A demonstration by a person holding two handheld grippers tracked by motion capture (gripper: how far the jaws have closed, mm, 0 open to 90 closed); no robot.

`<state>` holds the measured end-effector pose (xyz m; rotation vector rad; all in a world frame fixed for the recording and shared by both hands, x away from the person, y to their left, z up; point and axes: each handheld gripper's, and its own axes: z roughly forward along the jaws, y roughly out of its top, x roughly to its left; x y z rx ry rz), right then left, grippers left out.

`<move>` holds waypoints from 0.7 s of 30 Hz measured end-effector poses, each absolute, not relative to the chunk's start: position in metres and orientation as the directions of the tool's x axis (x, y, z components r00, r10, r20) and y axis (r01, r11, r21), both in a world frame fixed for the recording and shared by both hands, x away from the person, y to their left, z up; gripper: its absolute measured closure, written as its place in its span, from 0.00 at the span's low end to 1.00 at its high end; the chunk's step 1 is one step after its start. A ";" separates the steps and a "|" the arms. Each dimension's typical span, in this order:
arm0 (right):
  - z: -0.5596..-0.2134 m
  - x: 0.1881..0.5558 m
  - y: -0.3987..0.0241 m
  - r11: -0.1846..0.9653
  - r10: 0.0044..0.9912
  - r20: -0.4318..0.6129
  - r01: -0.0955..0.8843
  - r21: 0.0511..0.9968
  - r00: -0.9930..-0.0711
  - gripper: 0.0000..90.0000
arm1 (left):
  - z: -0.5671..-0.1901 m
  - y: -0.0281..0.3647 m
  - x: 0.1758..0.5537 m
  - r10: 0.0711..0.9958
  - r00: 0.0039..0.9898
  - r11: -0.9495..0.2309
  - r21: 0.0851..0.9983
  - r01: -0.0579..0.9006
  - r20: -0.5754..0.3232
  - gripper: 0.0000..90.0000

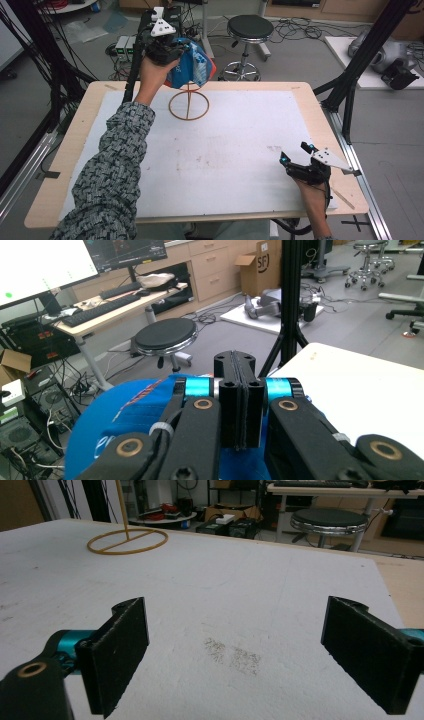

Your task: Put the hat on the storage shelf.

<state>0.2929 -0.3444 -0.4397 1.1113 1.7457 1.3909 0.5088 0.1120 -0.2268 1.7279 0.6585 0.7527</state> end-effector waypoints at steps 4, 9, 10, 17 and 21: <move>-0.440 0.293 -0.345 0.087 0.896 0.021 0.222 0.971 -0.444 0.12 | -0.230 0.111 0.510 0.749 0.641 -0.253 0.966 0.045 0.166 0.99; -0.440 0.294 -0.346 0.089 0.896 0.018 0.220 0.971 -0.443 0.12 | -0.233 0.115 0.511 0.752 0.637 -0.250 0.967 0.039 0.168 0.99; -0.440 0.293 -0.345 0.086 0.896 0.023 0.224 0.971 -0.444 0.12 | -0.233 0.117 0.511 0.750 0.641 -0.243 0.969 0.035 0.165 0.99; -0.441 0.294 -0.344 0.086 0.894 0.026 0.228 0.970 -0.448 0.12 | -0.239 0.127 0.510 0.738 0.655 -0.233 0.972 0.022 0.162 0.98; -0.441 0.294 -0.344 0.089 0.894 0.022 0.227 0.970 -0.448 0.12 | -0.239 0.129 0.511 0.737 0.661 -0.219 0.975 0.038 0.140 0.93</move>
